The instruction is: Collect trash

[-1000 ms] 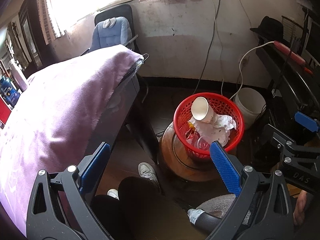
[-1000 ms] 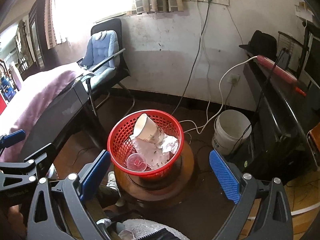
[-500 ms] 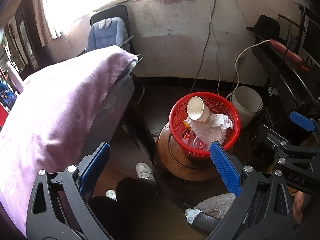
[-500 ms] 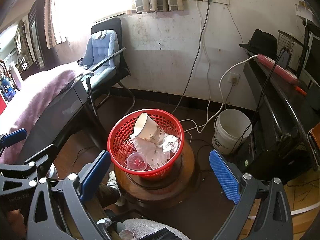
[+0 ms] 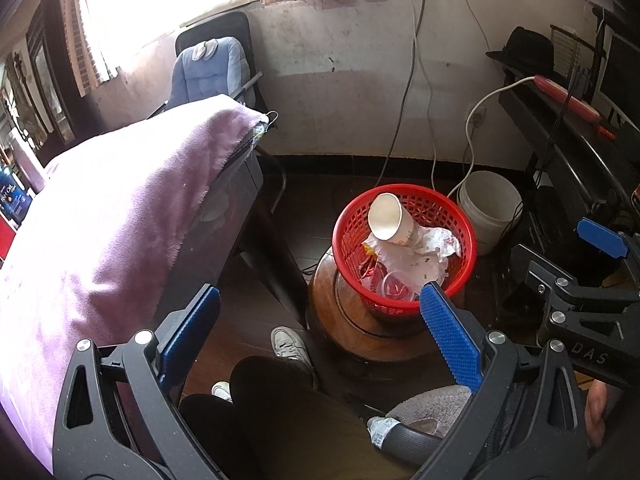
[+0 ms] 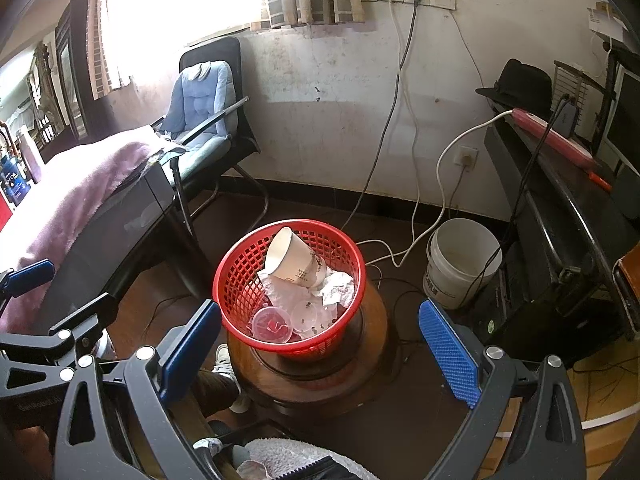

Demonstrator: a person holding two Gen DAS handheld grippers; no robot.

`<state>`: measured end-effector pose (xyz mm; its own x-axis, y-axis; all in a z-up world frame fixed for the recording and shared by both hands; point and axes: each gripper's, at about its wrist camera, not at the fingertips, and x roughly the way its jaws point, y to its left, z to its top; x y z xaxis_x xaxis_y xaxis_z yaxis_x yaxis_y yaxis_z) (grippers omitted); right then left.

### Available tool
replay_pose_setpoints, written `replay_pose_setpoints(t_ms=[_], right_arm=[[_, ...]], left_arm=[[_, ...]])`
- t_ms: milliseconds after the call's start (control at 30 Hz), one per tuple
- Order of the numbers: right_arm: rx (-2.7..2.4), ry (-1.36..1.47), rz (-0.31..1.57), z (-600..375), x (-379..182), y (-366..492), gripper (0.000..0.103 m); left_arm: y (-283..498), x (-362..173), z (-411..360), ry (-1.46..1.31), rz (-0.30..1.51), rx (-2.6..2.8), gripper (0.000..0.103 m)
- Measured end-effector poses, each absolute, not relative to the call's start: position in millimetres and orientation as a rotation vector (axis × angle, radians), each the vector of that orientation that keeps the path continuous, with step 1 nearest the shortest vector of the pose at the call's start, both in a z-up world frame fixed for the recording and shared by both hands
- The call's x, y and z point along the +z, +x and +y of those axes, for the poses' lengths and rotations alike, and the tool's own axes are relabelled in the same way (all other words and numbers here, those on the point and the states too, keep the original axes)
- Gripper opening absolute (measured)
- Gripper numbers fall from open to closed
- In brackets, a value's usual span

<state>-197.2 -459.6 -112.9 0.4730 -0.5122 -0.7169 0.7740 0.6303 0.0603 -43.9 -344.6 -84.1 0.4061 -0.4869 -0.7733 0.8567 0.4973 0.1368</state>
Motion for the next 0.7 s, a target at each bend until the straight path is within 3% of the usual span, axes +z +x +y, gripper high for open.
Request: replay_pose_setpoints(t_ms=[700], right_arm=[[-0.815, 0.421, 0.716, -463.9, -112.8, -200.1, 0.097]], left_arm=[[-44.2, -86.6, -346.3, 0.585, 0.738, -0.908, 0.096]])
